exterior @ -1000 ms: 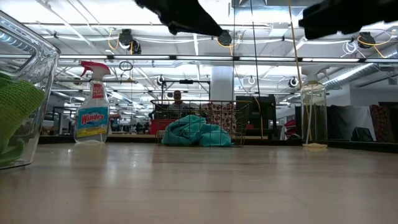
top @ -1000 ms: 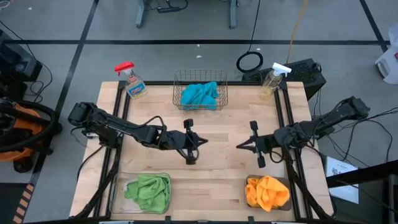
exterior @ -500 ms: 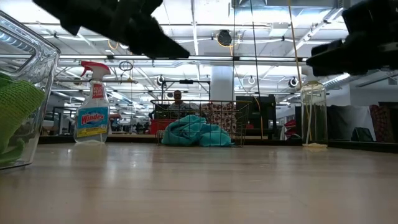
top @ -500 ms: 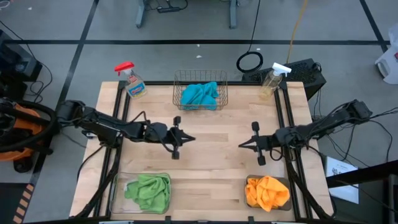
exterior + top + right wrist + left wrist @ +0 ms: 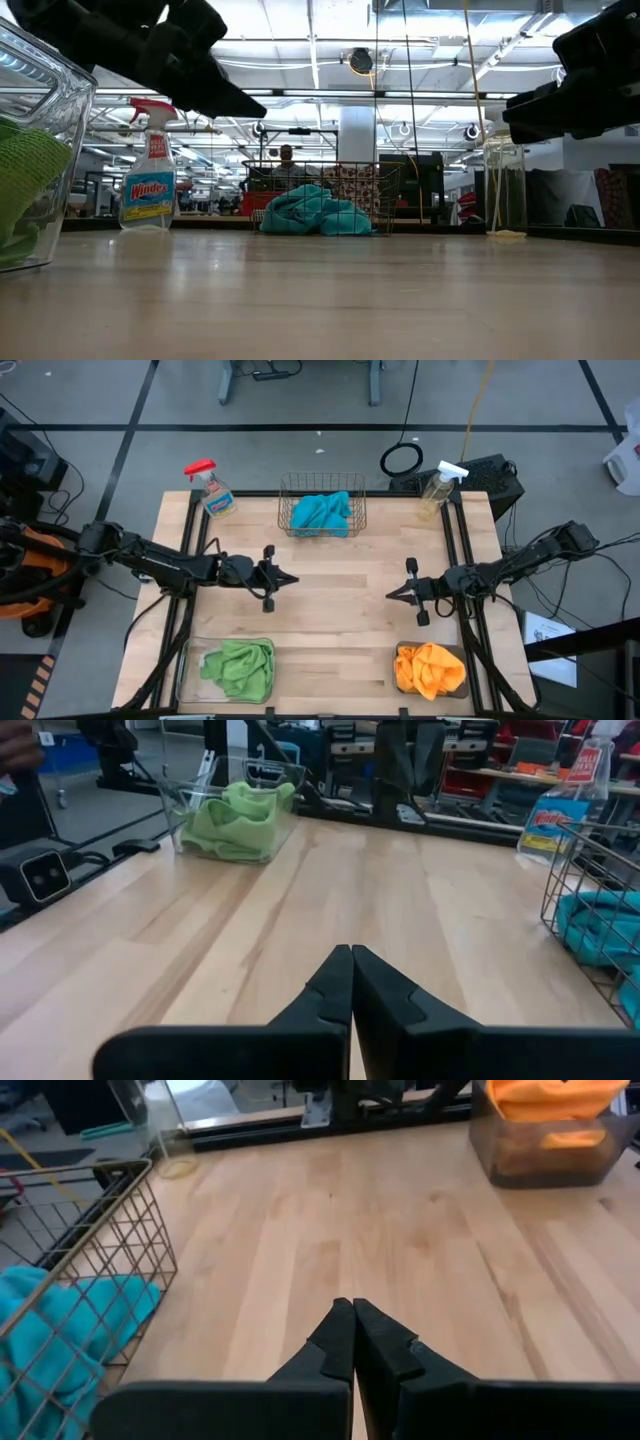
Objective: Sort microfiber towel by color & place in baskets
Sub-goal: Return to Home Position
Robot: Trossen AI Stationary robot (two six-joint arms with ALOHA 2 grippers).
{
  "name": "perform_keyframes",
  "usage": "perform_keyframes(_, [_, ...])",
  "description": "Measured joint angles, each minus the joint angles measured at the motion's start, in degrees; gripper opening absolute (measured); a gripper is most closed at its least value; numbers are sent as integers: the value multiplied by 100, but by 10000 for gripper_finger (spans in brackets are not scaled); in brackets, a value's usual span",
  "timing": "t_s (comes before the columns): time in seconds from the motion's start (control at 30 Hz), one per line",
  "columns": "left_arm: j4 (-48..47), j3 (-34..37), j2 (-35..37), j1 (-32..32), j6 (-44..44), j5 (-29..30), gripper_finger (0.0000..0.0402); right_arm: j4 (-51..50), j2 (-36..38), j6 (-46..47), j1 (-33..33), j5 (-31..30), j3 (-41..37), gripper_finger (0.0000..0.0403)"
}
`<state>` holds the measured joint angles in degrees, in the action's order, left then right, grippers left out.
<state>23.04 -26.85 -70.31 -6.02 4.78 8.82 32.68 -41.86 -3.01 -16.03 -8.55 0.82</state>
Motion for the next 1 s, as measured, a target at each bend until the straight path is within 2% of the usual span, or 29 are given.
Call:
perform_keyframes(0.47, [230,738,810,-10,-145,32,4,-352,298,-27,261,9,-2,0])
perform_keyframes(0.57, [242,938,1035,-55,-175,19,4,-344,325,54,262,238,-2,0])
perform_keyframes(1.0, [958,1944,2015,-151,-153,-112,4,-336,333,83,260,308,0,0])
